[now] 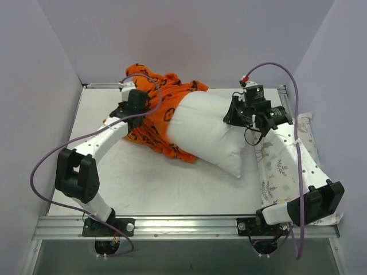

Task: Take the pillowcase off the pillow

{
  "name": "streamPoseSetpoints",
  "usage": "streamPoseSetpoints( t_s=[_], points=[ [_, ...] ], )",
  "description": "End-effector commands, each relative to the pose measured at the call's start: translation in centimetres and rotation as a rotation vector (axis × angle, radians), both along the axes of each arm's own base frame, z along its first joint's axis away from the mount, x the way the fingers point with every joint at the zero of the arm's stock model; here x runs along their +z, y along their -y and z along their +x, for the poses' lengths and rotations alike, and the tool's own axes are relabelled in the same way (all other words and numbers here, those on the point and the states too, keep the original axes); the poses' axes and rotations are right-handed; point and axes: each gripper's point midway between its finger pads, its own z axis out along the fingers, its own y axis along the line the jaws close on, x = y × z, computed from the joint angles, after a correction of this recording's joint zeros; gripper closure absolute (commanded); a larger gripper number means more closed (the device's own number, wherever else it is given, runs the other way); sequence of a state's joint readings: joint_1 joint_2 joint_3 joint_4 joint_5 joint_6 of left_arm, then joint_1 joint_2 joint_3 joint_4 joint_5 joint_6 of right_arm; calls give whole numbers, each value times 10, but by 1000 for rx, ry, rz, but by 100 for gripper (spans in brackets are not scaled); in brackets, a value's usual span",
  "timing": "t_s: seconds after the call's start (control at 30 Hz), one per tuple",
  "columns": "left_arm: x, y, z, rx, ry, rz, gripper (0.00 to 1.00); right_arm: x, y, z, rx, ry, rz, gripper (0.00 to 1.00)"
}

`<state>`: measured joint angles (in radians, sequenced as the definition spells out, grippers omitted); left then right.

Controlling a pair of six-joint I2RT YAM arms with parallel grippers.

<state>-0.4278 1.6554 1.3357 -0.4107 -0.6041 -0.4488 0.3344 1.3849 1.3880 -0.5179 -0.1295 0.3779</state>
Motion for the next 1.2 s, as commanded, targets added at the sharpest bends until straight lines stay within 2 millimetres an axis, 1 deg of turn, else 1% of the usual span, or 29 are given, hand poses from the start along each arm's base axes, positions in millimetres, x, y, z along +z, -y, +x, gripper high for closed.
streamPoseSetpoints(
  t_s=[0.0,0.03,0.07,0.1,0.13,0.27,0.33,0.37,0.4,0.43,0.5,0.53,0.57,0.6,0.63,0.67,0.7,0.73,0.77,0.8,0.87,0.9,0.93,0.97,1.0,1.03,1.1,1.13,1.17],
  points=[
    [0,-132,-35,427,-44,166,100,54,52,-8,-145,109,-55,100],
    [4,-141,-39,461,-28,152,100,60,56,-9,-156,114,-57,100],
    [18,-149,-43,501,22,124,100,64,58,-9,-168,115,-52,100],
    [24,-165,-50,554,41,144,100,68,64,-8,-187,120,-49,100],
    [30,-171,-52,573,56,143,100,75,66,-9,-192,127,-42,100],
    [63,-200,-72,672,133,163,100,81,82,-11,-245,139,-48,100],
    [69,-212,-79,701,149,147,100,79,92,-12,-275,137,-50,100],
    [68,-213,-82,686,145,133,100,76,93,-12,-280,127,-47,100],
    [67,-208,-75,648,158,102,100,73,87,-12,-254,114,-22,100],
    [62,-200,-71,601,150,82,100,74,74,-10,-212,115,16,100],
    [40,-176,-64,495,110,11,100,69,49,-13,-120,108,51,100],
    [33,-168,-63,466,99,-1,100,66,40,-13,-81,112,17,100],
    [23,-152,-62,420,81,-13,100,63,12,-21,5,115,-8,100],
    [10,-146,-64,407,62,-16,100,57,3,-25,34,109,-33,87],
    [2,-138,-64,387,50,-26,100,57,-13,-28,83,128,-32,79],
    [-7,-131,-64,370,34,-36,100,56,-38,-39,167,150,-39,68],
    [-17,-125,-65,353,13,-45,100,47,-51,-47,213,151,-55,46],
    [-22,-120,-65,340,6,-47,100,53,-68,-48,260,206,-51,38],
    [-27,-117,-66,331,-4,-46,100,49,-94,-64,366,229,-83,31],
    [-32,-111,-67,318,-13,-39,100,51,-104,-67,400,256,-115,23],
    [-37,-106,-68,309,-23,-44,100,45,-128,-68,475,335,-219,12],
    [-39,-102,-68,295,-30,-55,100,42,-147,-79,536,358,-233,2],
    [-37,-99,-68,284,-27,-69,100,34,-164,-80,578,368,-251,0],
    [-36,-95,-67,265,-24,-76,100,32,-170,-79,576,393,-284,0],
    [-34,-91,-66,250,-17,-85,100,28,-188,-89,635,425,-311,0],
    [-31,-82,-65,218,-13,-97,100,19,-203,-86,640,435,-319,0],
    [-26,-69,-63,174,-2,-124,100,11,-217,-82,656,474,-396,0],
    [-25,-58,-63,140,-2,-139,100,-6,-231,-82,694,477,-457,0],
    [-22,-50,-61,120,2,-148,100,-11,-237,-80,706,487,-492,0]
  ],
)
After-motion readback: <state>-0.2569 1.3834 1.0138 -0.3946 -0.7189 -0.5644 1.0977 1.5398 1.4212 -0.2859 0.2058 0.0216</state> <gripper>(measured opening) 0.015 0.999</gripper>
